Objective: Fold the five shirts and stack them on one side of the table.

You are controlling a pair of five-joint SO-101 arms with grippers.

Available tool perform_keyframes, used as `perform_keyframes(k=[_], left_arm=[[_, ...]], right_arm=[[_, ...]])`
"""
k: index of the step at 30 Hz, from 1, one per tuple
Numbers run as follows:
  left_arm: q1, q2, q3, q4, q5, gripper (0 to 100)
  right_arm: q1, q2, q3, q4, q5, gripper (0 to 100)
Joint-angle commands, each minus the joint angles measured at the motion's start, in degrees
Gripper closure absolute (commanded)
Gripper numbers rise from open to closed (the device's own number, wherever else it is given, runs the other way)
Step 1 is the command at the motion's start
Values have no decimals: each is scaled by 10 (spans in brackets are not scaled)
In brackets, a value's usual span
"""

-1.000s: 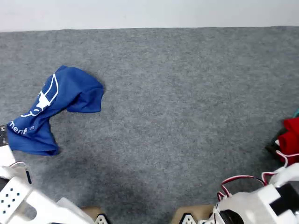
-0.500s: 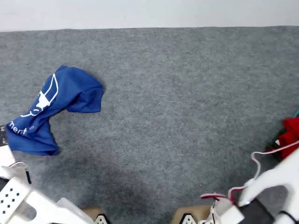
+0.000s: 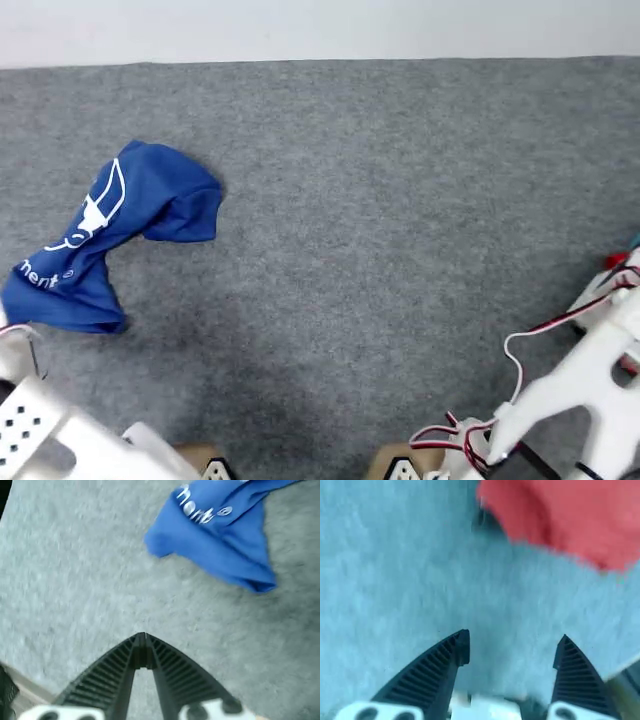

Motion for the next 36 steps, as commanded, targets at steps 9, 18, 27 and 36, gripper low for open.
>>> perform_keyframes(k=[9, 18, 27, 36], left_arm=[[131, 264, -187, 42, 33, 958], [193, 540, -459, 94, 32, 862], [237, 712, -579, 91, 31, 757], [284, 899, -727, 11, 34, 758]], right_arm=[[19, -28, -52, 43, 85, 721], [40, -65, -22, 43, 173, 721], [37, -104, 73, 40, 221, 721], [38, -105, 76, 40, 222, 721]])
